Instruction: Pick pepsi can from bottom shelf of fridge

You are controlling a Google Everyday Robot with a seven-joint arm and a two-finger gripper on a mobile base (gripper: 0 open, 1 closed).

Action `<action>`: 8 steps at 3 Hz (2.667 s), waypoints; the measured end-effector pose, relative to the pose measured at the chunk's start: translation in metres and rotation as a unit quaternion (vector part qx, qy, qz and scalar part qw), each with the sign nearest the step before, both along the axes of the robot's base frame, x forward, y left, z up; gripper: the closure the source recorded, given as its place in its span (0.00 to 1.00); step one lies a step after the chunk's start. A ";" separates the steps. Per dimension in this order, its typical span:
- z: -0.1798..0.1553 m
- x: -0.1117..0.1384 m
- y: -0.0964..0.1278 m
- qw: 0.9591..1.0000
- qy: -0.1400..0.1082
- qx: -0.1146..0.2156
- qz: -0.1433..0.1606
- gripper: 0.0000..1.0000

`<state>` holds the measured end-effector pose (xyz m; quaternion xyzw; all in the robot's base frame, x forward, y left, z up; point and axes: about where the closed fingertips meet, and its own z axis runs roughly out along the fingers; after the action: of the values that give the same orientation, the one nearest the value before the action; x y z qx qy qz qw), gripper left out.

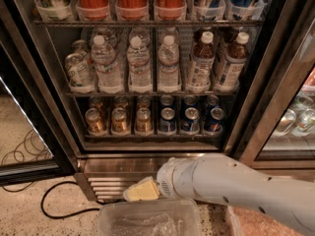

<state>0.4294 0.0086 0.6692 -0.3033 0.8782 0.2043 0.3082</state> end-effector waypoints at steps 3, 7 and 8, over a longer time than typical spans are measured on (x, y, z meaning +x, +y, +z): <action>-0.088 -0.020 0.118 0.998 -0.043 0.045 0.012 0.00; -0.083 0.074 0.126 0.983 -0.123 0.024 -0.135 0.00; -0.108 0.092 0.108 0.969 -0.118 -0.015 -0.216 0.00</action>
Offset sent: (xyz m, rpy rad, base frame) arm 0.0832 0.0905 -0.0302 0.1539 -0.5904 -0.3347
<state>0.5209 0.1170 0.5615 -0.1330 0.8834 0.0831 0.4416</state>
